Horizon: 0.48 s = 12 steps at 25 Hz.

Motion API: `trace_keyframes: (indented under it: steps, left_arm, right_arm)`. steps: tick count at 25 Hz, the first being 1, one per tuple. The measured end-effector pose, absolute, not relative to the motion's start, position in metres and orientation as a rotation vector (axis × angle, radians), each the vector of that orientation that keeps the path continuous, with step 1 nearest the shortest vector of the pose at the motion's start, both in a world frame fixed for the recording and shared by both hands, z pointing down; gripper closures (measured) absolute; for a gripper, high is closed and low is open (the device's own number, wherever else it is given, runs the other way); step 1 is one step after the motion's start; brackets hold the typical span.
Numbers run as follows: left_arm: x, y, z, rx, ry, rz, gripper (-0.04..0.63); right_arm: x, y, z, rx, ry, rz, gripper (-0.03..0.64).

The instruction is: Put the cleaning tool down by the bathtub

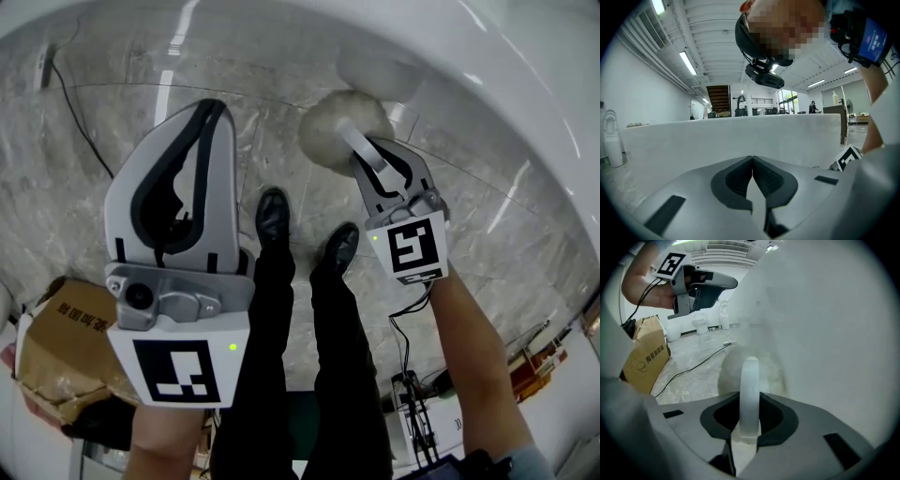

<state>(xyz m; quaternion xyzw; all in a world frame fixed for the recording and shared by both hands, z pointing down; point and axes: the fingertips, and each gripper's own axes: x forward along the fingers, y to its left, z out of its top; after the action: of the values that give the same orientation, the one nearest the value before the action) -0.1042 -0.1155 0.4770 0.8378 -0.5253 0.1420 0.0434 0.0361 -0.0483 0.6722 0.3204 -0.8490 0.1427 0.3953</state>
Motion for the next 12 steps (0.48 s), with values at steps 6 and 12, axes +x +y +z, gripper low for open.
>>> trace_keyframes:
  steps: [6, 12]
  left_arm:
    - [-0.106, -0.110, 0.491, 2.562, -1.590, 0.458, 0.578]
    - [-0.107, -0.109, 0.499, 2.558, -1.588, 0.462, 0.578]
  right_arm:
    - [0.036, -0.047, 0.701, 0.785, -2.134, 0.358, 0.519]
    - [0.036, -0.049, 0.724, 0.732, -2.140, 0.324, 0.518]
